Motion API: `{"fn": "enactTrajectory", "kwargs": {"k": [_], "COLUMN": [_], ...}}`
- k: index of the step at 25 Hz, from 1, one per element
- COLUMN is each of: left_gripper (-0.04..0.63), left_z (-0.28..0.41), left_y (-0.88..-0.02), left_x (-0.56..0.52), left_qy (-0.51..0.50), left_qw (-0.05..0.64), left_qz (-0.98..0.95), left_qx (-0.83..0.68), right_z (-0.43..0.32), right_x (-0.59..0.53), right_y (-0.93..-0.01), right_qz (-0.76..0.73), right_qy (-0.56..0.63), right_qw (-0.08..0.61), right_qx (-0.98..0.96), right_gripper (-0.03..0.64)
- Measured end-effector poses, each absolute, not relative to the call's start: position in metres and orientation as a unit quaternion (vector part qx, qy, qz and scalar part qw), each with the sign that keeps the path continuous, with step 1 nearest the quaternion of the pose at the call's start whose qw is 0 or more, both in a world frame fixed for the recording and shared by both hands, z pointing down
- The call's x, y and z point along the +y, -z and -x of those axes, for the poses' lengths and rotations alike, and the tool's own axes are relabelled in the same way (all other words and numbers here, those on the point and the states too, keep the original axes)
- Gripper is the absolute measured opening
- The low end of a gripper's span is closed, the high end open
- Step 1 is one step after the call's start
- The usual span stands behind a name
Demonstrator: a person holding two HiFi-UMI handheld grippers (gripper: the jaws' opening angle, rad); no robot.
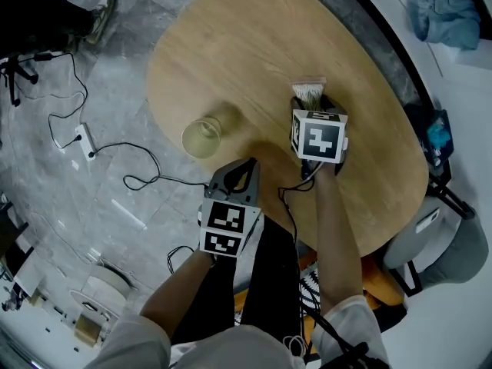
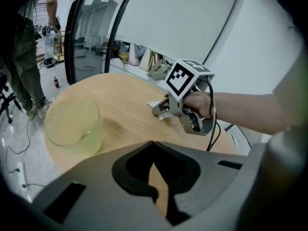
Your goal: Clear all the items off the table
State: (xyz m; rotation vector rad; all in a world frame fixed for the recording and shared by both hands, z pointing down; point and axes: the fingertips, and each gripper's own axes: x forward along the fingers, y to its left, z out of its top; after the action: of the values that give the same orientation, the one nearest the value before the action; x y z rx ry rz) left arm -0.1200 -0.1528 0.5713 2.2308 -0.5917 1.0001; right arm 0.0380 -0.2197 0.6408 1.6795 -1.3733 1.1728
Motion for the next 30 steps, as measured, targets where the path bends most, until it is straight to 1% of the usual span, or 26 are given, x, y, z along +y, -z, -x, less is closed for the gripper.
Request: {"fn": "enactTrajectory", "kwargs": {"k": [4, 8, 18, 26, 30], "left_gripper": [0.002, 0.002, 0.002, 0.003, 0.002], "left_z": [0.119, 0.118, 0.101, 0.064, 0.042], "left_y": [-0.574, -0.575, -0.574, -0.566, -0.561], "left_x": [-0.15, -0.146, -0.133, -0.096, -0.075], "left_qy": [-0.383, -0.387, -0.392, -0.396, -0.4], "left_qw": [0.309, 0.307, 0.3, 0.287, 0.269], "left_qz": [-0.842, -0.841, -0.842, -0.851, -0.861], "left_qx": [-0.221, -0.222, -0.217, -0.191, -0.164], "right_z": [-0.042, -0.044, -0.062, -0.102, -0.122], "right_x": [-0.221, -0.215, -0.173, -0.093, -0.047], "right_y": [-0.634, -0.63, -0.606, -0.587, -0.579], "right_qz": [-0.657, -0.66, -0.686, -0.719, -0.741], "right_qy": [-0.431, -0.424, -0.438, -0.451, -0.461], "right_qw": [0.322, 0.321, 0.272, 0.242, 0.217], "right_qx": [-0.528, -0.53, -0.514, -0.471, -0.436], "right_gripper": [0.24, 0.224, 0.221, 0.219, 0.219]}}
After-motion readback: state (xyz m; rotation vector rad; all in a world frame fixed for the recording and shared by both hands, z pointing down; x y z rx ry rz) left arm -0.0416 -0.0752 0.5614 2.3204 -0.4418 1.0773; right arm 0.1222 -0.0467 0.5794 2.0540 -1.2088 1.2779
